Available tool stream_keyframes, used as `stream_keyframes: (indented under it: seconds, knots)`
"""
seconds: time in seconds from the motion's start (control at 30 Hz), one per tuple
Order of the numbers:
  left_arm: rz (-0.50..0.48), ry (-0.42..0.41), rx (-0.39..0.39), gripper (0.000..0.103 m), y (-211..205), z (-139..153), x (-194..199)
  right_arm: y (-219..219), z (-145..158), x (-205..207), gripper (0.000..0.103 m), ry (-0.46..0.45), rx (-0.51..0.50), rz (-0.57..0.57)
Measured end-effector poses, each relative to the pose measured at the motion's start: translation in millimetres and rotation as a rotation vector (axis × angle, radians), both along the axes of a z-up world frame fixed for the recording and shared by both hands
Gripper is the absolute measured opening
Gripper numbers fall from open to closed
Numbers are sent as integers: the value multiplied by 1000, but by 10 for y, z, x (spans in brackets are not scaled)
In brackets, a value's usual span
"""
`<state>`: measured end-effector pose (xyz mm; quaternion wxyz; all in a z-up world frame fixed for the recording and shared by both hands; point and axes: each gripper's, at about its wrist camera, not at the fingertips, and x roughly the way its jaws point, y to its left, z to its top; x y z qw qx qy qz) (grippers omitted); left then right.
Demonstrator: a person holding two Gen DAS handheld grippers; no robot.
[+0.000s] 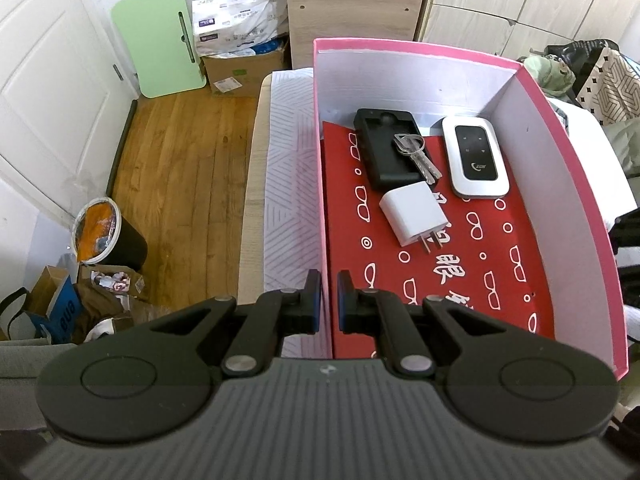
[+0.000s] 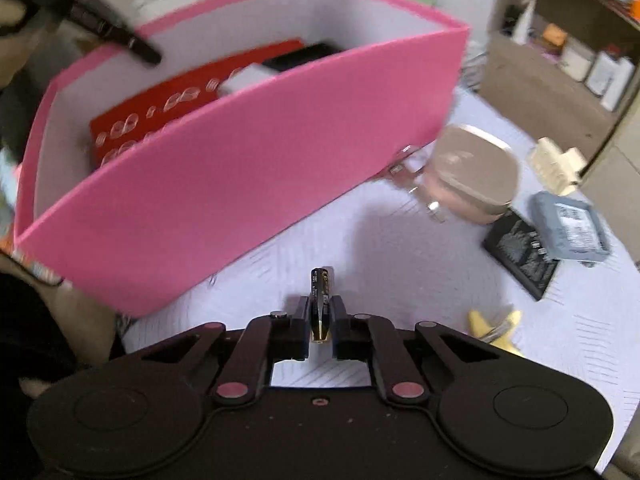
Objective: Organize rigid objects
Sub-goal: 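Move the right tool to the AA battery and grasp it, then carry the battery into the box and drop it onto the phone case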
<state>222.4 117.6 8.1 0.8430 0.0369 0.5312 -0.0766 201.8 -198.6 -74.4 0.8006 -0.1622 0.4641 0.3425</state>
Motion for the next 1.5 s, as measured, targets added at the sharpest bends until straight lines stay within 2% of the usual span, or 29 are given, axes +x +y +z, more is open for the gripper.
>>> stream_keyframes:
  seconds: [0.1, 0.3, 0.43, 0.57, 0.67, 0.8, 0.93, 1.07, 1.13, 1.23, 1.3, 1.43, 1.5]
  knots:
    - [-1, 0, 2, 8, 2, -1, 0, -89, 183, 0, 11, -41, 49, -54]
    - [-4, -2, 1, 8, 9, 7, -11, -130, 748, -104, 11, -205, 122, -74]
    - [-2, -4, -4, 8, 9, 1, -17, -29, 1112, -141, 11, -272, 210, -18]
    - [-1, -4, -4, 8, 8, 2, -17, 302, 1223, -51, 11, -279, 236, 79]
    - [0, -8, -3, 8, 7, 5, -20, 616, 1145, 81, 11, -229, 226, 112]
    - [3, -15, -3, 8, 3, 5, -30, 1022, 951, 342, 11, -160, 140, 116]
    - [12, -20, -10, 8, 13, 5, -48, 1248, 777, 847, 11, 0, 88, 31]
    - [10, -26, -5, 8, -3, 6, -56, 1417, 554, 1211, 11, 121, 48, -38]
    - [13, -25, -11, 8, 5, 12, -50, 1505, 452, 1328, 11, 165, 38, -65]
    - [13, -27, -19, 8, 23, 19, -52, 1629, 361, 1494, 11, 183, 18, -110]
    - [14, -26, -26, 8, 34, 20, -54, 1672, 310, 1560, 11, 203, 19, -137]
    - [19, -27, -37, 8, 53, 19, -57, 1635, 278, 1657, 22, 292, 100, -192]
    - [18, -28, -39, 8, 51, 19, -56, 1582, 331, 1626, 22, 285, 124, -189]
